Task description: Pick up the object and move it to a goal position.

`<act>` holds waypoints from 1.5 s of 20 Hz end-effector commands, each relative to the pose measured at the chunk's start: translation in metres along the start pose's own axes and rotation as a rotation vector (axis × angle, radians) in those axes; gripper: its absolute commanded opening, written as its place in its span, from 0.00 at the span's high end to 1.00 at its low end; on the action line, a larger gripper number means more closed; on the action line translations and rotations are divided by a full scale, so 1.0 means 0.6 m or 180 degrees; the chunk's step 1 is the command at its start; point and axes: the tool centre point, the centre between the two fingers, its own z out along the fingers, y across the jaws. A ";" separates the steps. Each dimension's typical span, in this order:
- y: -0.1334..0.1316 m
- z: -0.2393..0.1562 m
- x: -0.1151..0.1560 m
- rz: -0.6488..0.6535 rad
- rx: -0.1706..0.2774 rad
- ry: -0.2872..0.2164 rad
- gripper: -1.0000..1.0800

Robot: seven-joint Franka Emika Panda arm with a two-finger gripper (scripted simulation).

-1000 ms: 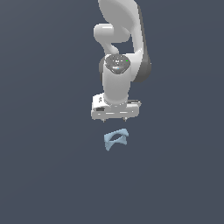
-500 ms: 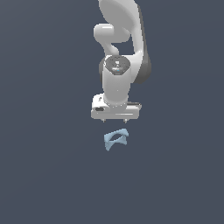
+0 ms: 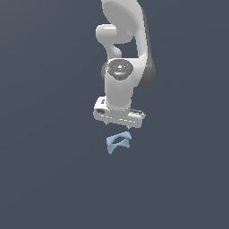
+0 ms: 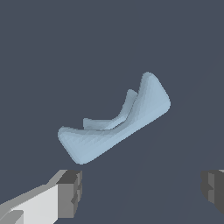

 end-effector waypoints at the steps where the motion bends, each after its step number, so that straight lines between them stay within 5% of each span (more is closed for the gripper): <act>1: -0.002 0.002 0.004 0.0221 0.0005 0.0003 0.04; 30: -0.023 0.018 0.053 0.2677 0.0055 0.0054 0.04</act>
